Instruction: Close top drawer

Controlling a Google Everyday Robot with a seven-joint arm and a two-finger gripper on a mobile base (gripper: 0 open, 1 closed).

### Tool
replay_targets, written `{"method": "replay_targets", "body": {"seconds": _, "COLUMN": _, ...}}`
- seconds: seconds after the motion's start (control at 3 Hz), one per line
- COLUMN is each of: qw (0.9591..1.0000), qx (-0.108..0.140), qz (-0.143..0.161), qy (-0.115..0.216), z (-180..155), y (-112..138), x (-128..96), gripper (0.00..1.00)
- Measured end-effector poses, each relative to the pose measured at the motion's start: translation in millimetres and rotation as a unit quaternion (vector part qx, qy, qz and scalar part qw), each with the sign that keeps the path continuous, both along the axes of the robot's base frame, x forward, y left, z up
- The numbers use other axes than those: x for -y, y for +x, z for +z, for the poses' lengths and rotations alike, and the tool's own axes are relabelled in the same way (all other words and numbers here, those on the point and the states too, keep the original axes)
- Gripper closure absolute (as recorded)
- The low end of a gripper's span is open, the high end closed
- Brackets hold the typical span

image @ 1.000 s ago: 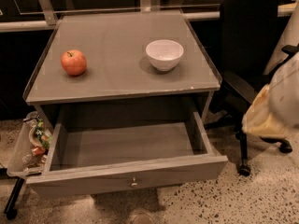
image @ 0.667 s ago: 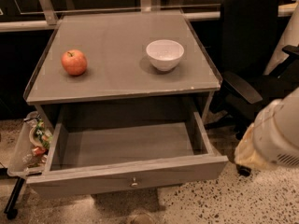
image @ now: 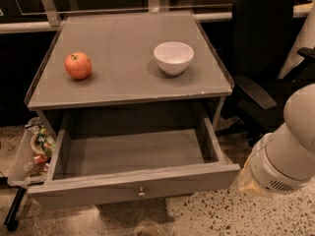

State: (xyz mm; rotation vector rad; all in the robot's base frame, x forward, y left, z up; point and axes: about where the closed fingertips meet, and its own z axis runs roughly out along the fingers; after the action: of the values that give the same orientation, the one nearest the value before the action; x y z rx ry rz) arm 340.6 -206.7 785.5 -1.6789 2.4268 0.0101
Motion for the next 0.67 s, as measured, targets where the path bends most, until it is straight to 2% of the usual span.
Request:
{"method": "replay_targets", "body": {"seconds": 0.33, "qw": 0.9995, "qx": -0.023, "qz": -0.015, "qy": 0.019, "z": -35, "y": 2, "x": -9, "gripper": 1.00}}
{"method": "replay_targets", "body": {"seconds": 0.67, "qw": 0.9980, "qx": -0.038, "qz": -0.032, "qy": 0.040, "z": -74, "y": 23, "x": -25, "gripper": 1.00}}
